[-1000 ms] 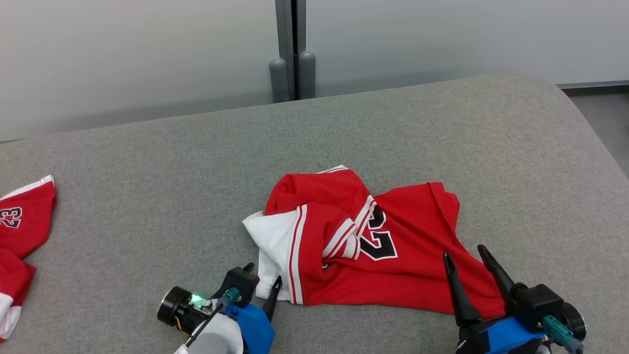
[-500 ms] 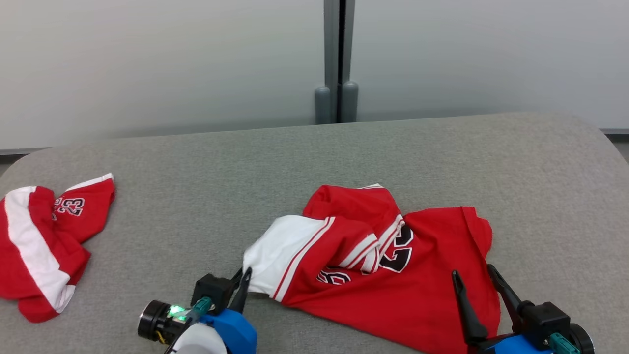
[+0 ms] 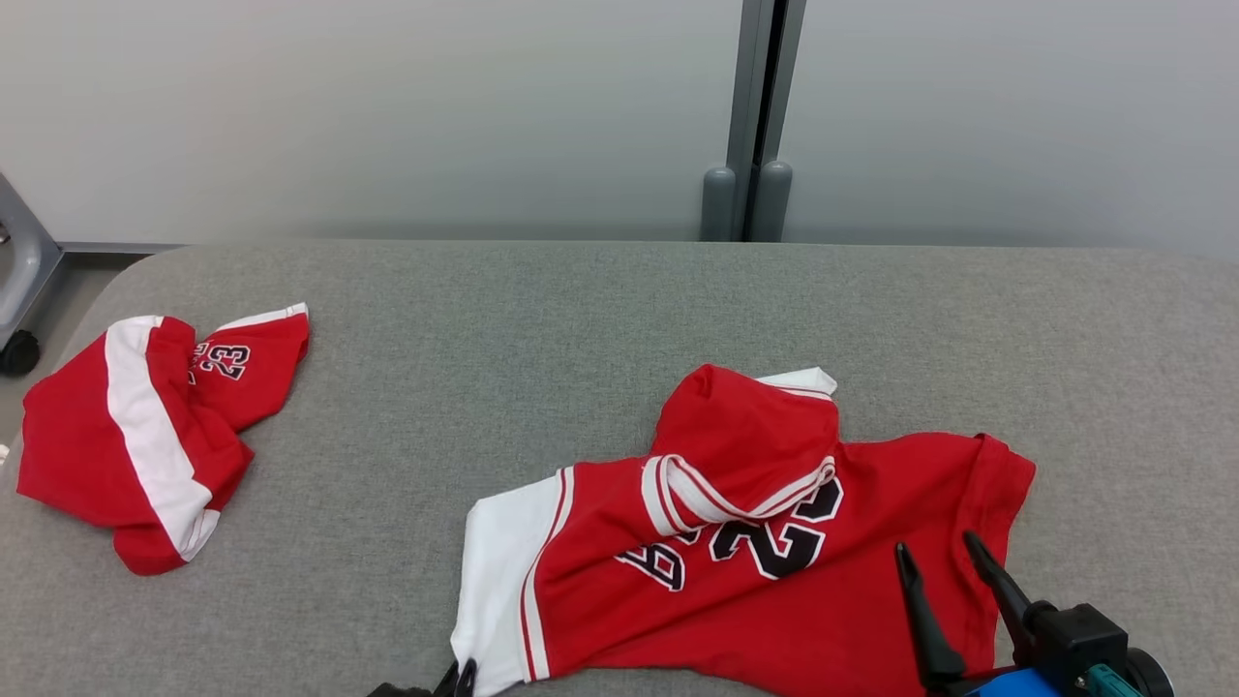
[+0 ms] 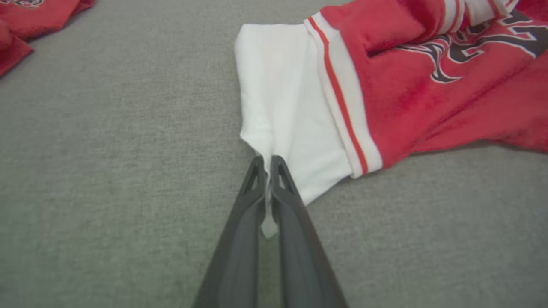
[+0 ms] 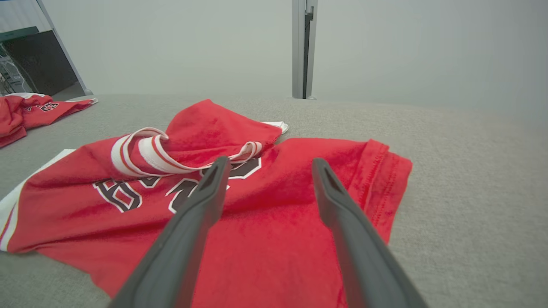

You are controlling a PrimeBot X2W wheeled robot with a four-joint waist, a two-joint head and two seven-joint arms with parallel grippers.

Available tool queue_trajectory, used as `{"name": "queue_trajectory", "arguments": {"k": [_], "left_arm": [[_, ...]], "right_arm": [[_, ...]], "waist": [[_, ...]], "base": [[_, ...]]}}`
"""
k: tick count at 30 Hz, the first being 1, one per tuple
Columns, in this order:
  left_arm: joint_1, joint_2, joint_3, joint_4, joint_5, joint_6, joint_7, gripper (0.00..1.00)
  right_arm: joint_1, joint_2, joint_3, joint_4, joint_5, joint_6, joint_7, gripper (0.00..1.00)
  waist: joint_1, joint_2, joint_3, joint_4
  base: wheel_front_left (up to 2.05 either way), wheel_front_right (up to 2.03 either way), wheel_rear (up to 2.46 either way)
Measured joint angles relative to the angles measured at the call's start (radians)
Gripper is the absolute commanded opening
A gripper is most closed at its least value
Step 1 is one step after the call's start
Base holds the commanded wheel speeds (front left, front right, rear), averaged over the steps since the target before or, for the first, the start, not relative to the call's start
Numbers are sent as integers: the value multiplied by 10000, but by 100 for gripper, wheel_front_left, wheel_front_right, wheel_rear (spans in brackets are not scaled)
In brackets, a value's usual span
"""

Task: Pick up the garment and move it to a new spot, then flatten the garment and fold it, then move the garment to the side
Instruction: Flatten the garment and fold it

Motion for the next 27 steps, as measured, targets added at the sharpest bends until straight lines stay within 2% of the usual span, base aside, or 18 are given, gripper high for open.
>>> {"name": "queue_trajectory", "arguments": {"k": [5,6,7,8,13,17,22,27], "left_arm": [[593,59,-33,-257,-190,88,445,0],[611,92,-46,-366,-186,90,451,5],[610,148,-73,-491,-146,138,449,60],[606,217,-92,-646,-52,174,430,100],[186,560,63,-1703,196,443,148,100],[-473,765,261,-2263,339,485,71,100],[-1784,890,301,-2155,453,247,127,100],[-2981,1039,251,-1432,596,-96,299,100]], "right_arm": [[-1,2,-75,13,2,0,0,100],[-1,2,-77,31,2,0,0,100],[-1,2,-79,58,2,0,0,100],[-2,0,-81,82,4,0,0,100],[-43,0,-56,111,8,0,0,100],[-55,2,-27,105,10,0,0,100],[-205,2,33,128,-4,0,0,100],[-378,0,17,134,-44,0,0,100]], "waist": [[0,0,42,145],[0,0,37,160],[0,0,29,168],[1,0,18,170],[0,-1,-47,76],[0,0,4,-161],[1,1,160,-589],[1,1,383,-1144]], "base": [[0,0,0],[0,0,0],[0,0,0],[0,0,0],[0,0,0],[0,0,0],[0,0,0],[0,0,0]]}}
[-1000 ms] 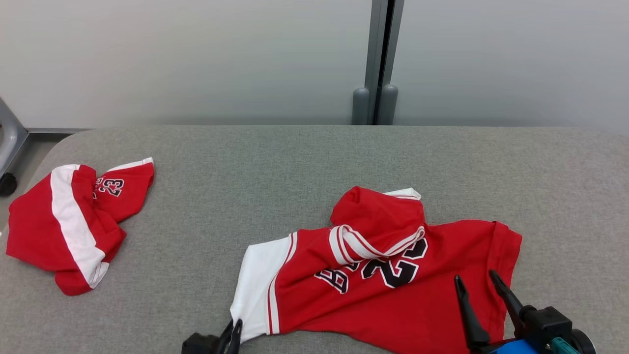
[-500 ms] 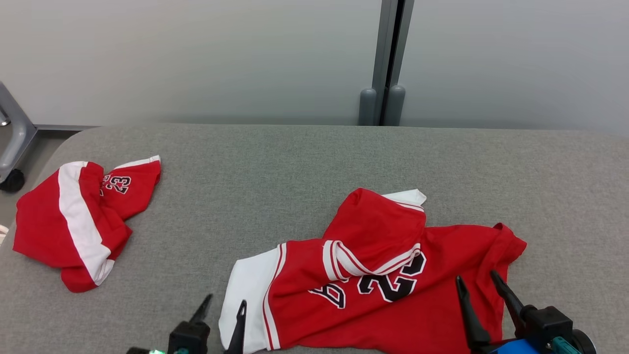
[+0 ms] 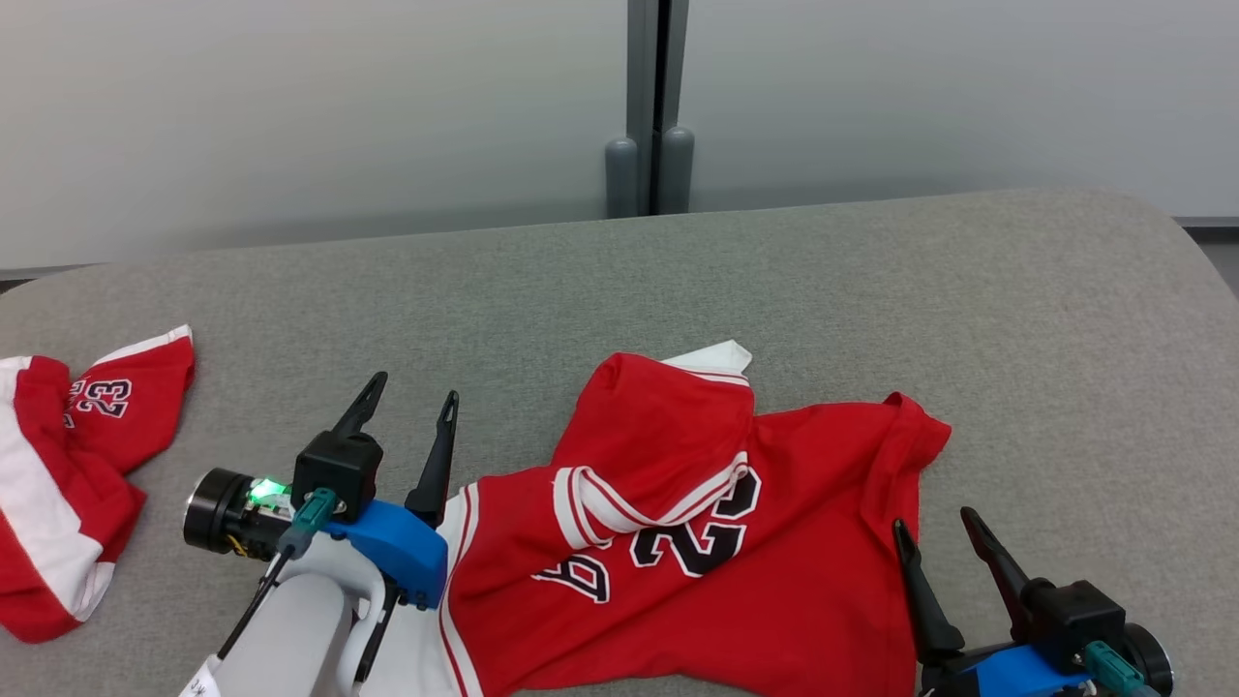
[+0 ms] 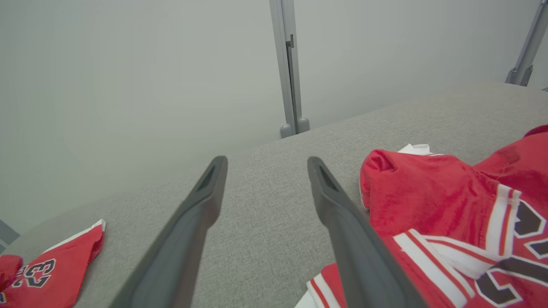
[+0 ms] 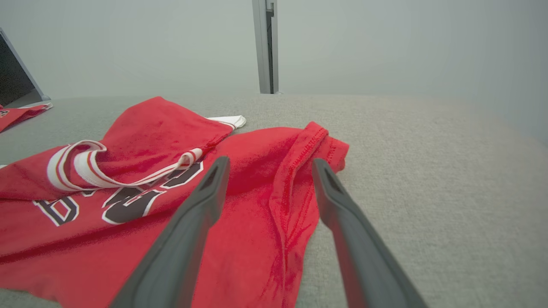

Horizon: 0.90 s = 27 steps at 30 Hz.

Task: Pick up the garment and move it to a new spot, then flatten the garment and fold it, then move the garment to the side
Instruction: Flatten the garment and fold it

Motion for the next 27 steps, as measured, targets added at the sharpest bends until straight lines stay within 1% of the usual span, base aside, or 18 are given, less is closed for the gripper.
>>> {"name": "queue_trajectory", "arguments": {"k": [7,10,13,17,21,22,23,24,27], "left_arm": [[-605,-23,-376,1526,-40,-637,548,100],[-671,-165,-656,2211,-111,-947,698,100],[-748,-309,-1012,2882,-148,-1147,993,100],[-789,-504,-1329,3731,-272,-1258,1248,100],[-948,-656,-1356,4543,-552,-1302,1231,100],[-963,-725,-1350,4694,-623,-1321,1170,74],[-972,-777,-1352,4859,-679,-1323,1068,10],[-982,-813,-1356,5005,-717,-1327,978,0],[-998,-867,-1323,5381,-813,-1331,594,0]], "right_arm": [[-73,0,-65,0,-23,0,0,100],[-169,0,-29,10,-21,0,0,100],[-228,0,-27,10,-21,0,0,100],[-256,0,-35,17,-29,0,0,100],[-267,0,-35,50,-56,0,0,100],[-266,0,-36,50,-56,0,0,100],[-256,0,-36,52,-56,0,0,100],[-230,-2,-38,52,-56,0,0,100],[-149,0,2,73,-56,0,0,100]], "waist": [[0,1,300,-518],[0,2,393,-639],[0,2,427,-711],[0,1,418,-775],[-1,1,326,-805],[0,1,290,-803],[-2,1,253,-796],[-1,1,204,-775],[-2,1,61,-675]], "base": [[0,0,0],[0,0,0],[0,0,0],[0,0,0],[0,0,0],[0,0,0],[0,0,0],[0,0,0],[0,0,0]]}}
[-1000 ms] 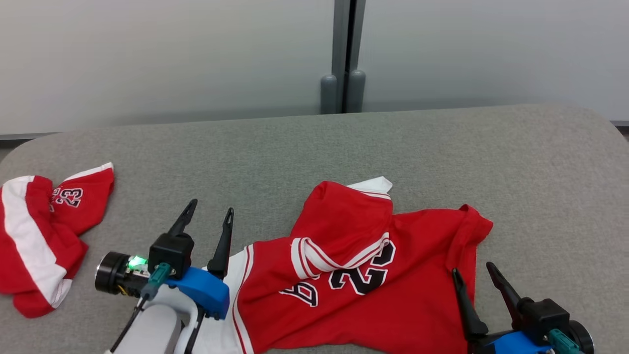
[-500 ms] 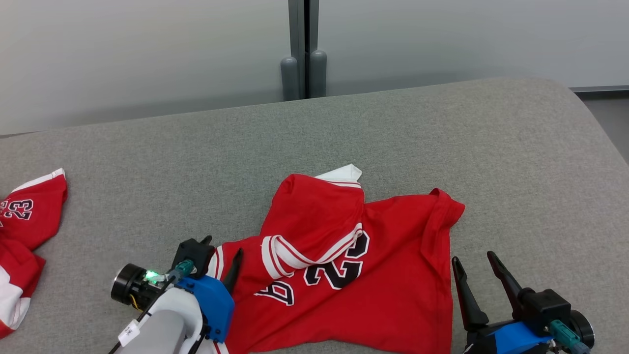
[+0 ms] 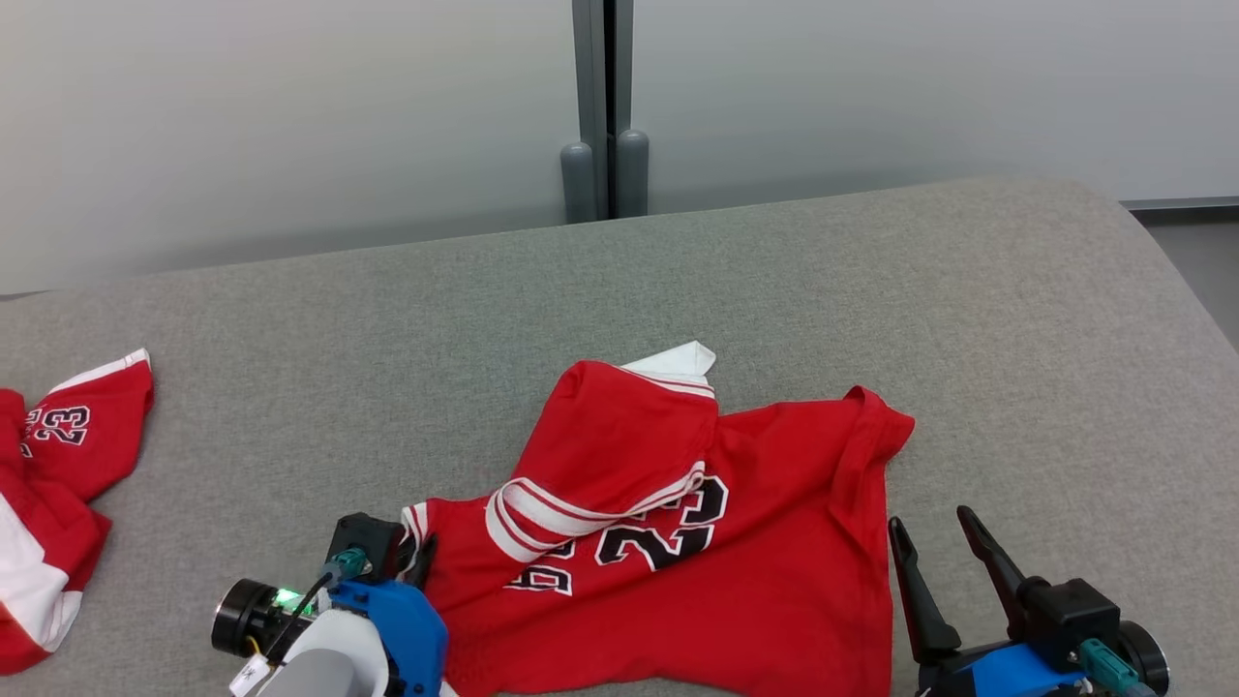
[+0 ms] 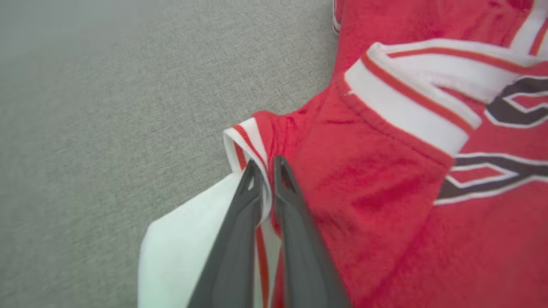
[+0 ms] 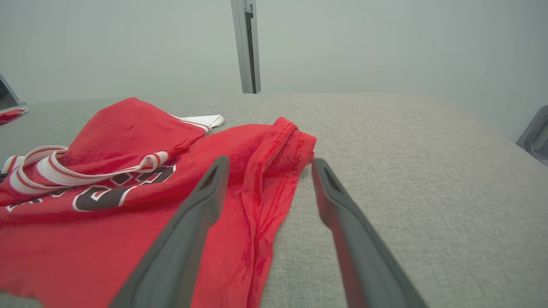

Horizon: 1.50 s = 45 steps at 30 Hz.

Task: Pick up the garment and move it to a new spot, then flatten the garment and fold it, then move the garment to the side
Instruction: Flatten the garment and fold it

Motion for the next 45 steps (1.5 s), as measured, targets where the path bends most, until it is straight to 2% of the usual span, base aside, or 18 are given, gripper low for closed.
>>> {"name": "queue_trajectory", "arguments": {"k": [2,7,15,18,19,20,25,34,39,45], "left_arm": [[-24,13,119,224,-150,23,-278,0],[49,119,819,182,-635,575,-878,0],[1371,612,1891,-1106,-1047,1486,-991,0],[1902,644,2056,-1490,-1068,1634,-991,0],[2047,612,2127,-1697,-1103,1661,-991,92],[2124,585,2205,-1914,-1108,1687,-991,100],[2510,554,2915,-3574,-849,1816,-1005,100],[4053,328,4286,-6063,462,1933,-1003,100],[4812,35,5058,-7183,1218,1678,-1005,100],[5437,-472,5908,-7881,1916,1218,-1005,100]], "right_arm": [[56,-2,12,13,0,0,0,100],[170,0,-33,27,2,0,0,100],[387,2,-128,46,31,0,0,100],[393,-2,-161,71,33,0,-2,100],[394,2,-153,98,33,0,0,100],[397,6,-157,111,33,0,-2,100],[392,2,-190,165,33,0,0,100],[420,2,-330,199,79,0,0,100],[538,2,-407,238,105,0,0,100],[593,0,-510,437,109,0,0,100]], "waist": [[0,0,-87,98],[0,0,-335,388],[0,0,-464,967],[0,0,-449,1172],[0,0,-450,1234],[0,0,-449,1285],[0,0,-482,1419],[0,-1,-676,1463],[0,0,-711,1497],[0,0,-717,1543]], "base": [[0,0,0],[0,0,0],[0,0,0],[0,0,0],[0,0,0],[0,0,0],[0,0,0],[0,0,0],[0,0,0],[0,0,0]]}}
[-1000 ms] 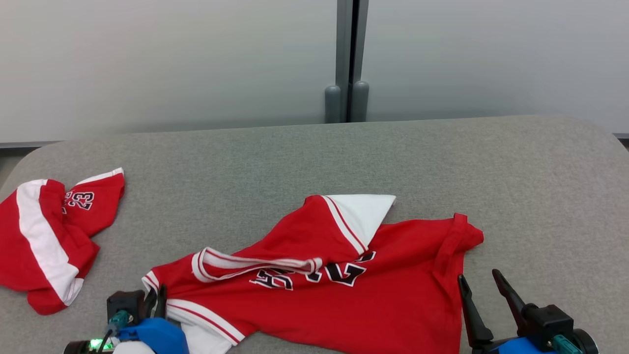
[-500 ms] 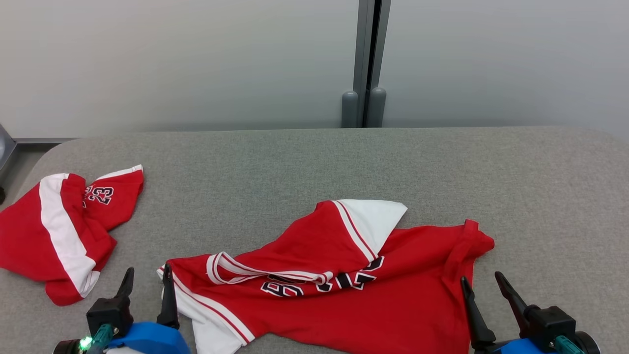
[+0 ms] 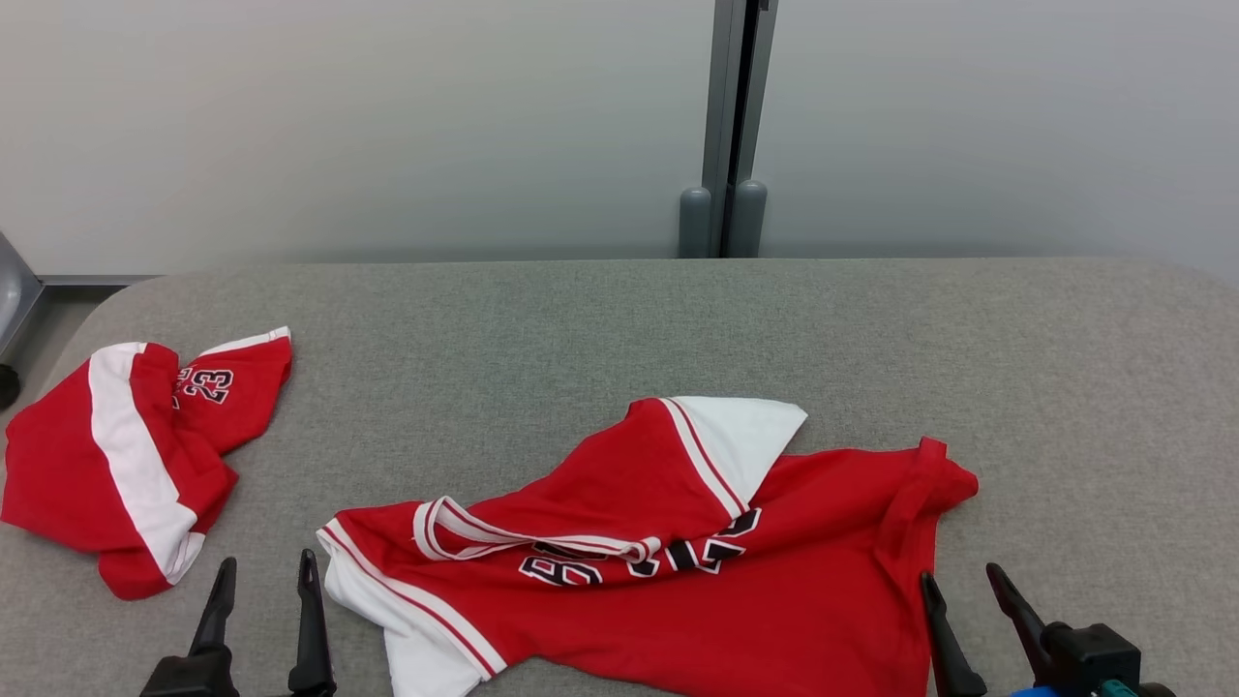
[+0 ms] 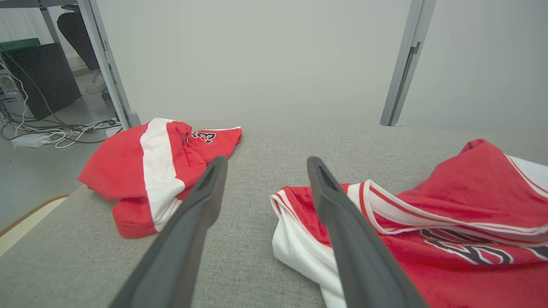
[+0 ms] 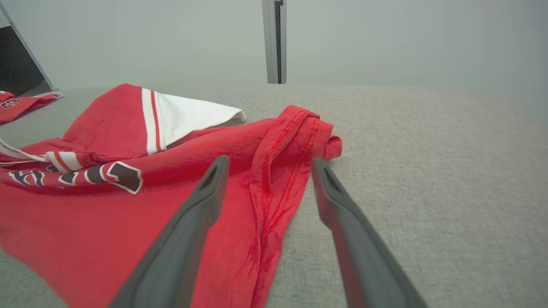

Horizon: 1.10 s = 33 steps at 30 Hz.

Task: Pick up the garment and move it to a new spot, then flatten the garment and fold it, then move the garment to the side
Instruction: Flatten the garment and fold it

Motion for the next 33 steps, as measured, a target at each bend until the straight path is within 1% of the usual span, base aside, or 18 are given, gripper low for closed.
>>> {"name": "queue_trajectory", "arguments": {"k": [3,5,12,15,21,23,24,25,26,29,31,33], "left_arm": [[193,-104,226,-132,414,-297,0,100],[329,-171,314,-88,652,-368,0,100],[386,-366,679,104,968,-598,0,100],[389,-458,692,102,1118,-600,2,100],[384,-556,796,192,1174,-715,0,100],[375,-596,802,228,1198,-773,0,100],[374,-617,802,249,1198,-777,0,100],[373,-631,809,261,1200,-792,0,100],[373,-639,832,270,1200,-825,0,100],[370,-662,922,278,1204,-857,0,100],[370,-677,953,272,1218,-859,0,100],[370,-700,953,261,1252,-861,0,100]], "right_arm": [[15,2,-33,322,-12,0,0,100],[17,2,-35,604,-38,0,0,100],[-150,2,19,1446,-263,0,-2,100],[-436,2,46,2123,-401,0,-4,100],[-1266,4,165,4008,-667,0,-2,100],[-1499,-4,345,4638,-686,0,-6,100],[-1627,-13,476,4886,-504,-2,-15,42],[-1748,-19,604,5101,-399,-4,-19,11],[-1854,-33,679,5258,-290,-4,-29,0],[-2114,-23,602,5584,-159,2,-46,0],[-2200,17,259,5534,-278,13,-36,0],[-2340,-134,-178,5411,-380,12,-8,0]], "waist": [[0,0,-14,22],[0,0,-33,36],[1,0,-90,94],[0,0,-109,136],[1,0,-81,211],[1,0,-77,256],[0,-1,-76,281],[0,-1,-77,301],[0,-1,-75,313],[0,-1,-73,317],[0,0,-69,301],[1,0,-66,283]], "base": [[0,0,0],[0,0,0],[0,0,0],[0,0,0],[0,0,0],[0,0,0],[0,0,0],[0,0,0],[0,0,0],[0,0,0],[0,0,0],[0,0,0]]}}
